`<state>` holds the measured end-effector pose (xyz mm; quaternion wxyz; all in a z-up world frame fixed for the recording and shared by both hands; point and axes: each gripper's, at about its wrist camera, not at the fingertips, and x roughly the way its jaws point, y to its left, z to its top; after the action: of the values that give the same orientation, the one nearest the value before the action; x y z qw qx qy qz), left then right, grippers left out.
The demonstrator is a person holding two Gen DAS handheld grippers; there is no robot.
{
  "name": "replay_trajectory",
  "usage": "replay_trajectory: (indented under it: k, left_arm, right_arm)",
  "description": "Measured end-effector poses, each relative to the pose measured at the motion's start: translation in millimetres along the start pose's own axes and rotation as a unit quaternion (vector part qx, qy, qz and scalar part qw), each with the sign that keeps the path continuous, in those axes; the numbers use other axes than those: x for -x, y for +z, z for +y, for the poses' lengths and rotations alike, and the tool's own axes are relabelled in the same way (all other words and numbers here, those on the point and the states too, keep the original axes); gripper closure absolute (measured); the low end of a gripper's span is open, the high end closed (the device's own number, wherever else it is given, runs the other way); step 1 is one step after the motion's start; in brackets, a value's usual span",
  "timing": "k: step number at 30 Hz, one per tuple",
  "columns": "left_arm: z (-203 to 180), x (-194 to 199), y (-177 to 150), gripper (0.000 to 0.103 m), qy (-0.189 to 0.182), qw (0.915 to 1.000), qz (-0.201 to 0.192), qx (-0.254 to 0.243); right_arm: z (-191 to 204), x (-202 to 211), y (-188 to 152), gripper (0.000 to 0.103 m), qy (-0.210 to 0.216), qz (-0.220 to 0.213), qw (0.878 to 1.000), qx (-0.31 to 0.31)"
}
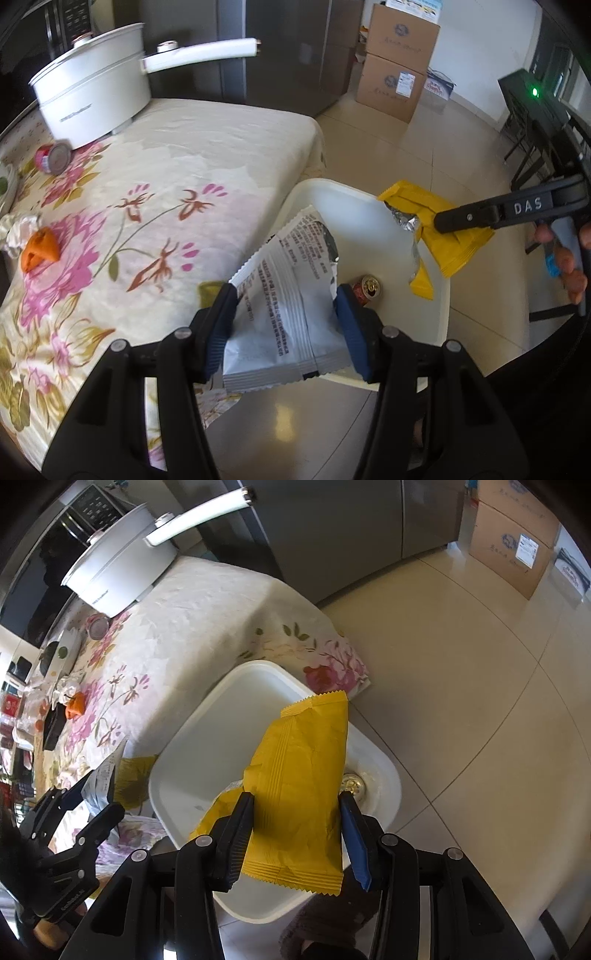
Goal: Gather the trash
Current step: 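Open the left tool to drop the white packet into the bin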
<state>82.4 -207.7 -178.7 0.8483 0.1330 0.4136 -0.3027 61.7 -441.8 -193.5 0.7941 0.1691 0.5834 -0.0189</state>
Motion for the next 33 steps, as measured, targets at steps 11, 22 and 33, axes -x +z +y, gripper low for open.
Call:
replay_trajectory:
  k: [11,22,33]
  left_arm:
    - [-11,-20,5,0.046,0.005,0.9998,0.009,-0.017]
    - [-1,-17,9,0.017,0.026,0.9997,-0.004,-0.001]
    - [32,6,2,0.015,0.046,0.9984,-0.006,0.033]
  right_arm:
    - [-5,-2,0,0.055,-0.003,0.003,1.000,-0.005]
    - [-2,-3,-1,0.055,-0.012,0.003,1.000,-0.002]
    - [16,-8,0,0.034,-0.043,0.000,0.999,0.025]
